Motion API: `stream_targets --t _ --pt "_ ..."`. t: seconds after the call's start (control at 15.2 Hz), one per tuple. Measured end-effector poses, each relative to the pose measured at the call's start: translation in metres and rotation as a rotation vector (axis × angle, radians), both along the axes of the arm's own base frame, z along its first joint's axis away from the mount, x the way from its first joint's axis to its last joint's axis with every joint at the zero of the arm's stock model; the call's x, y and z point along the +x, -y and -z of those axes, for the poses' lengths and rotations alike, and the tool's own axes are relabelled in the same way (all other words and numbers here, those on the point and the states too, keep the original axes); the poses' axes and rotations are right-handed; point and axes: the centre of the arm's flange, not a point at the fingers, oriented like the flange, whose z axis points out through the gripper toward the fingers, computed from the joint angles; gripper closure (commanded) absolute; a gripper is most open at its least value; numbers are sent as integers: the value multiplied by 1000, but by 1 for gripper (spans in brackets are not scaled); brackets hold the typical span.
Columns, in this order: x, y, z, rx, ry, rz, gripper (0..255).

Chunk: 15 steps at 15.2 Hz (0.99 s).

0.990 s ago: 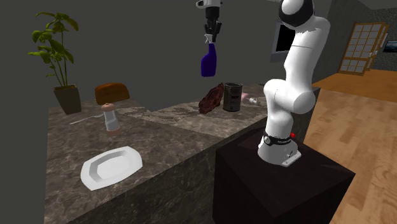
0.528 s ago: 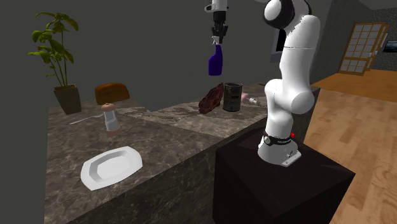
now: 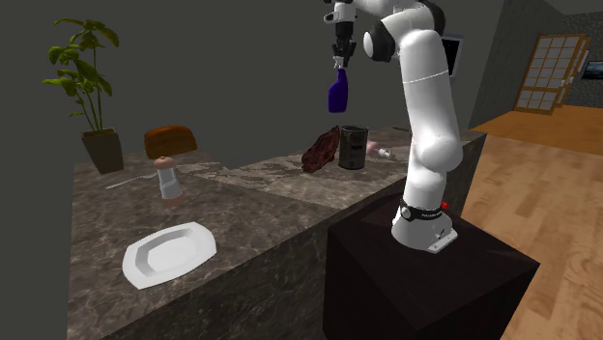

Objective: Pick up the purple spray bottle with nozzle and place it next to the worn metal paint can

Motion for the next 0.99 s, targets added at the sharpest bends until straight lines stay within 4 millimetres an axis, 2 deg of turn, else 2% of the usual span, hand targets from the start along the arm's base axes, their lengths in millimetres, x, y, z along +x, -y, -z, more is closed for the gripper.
stream_targets --t 0.4,0.46,0.99 --pt "-65 44 0 -8 -9 -2 255" --pt "-74 46 6 4 3 0 255" --pt "-79 51 48 2 3 -3 255"
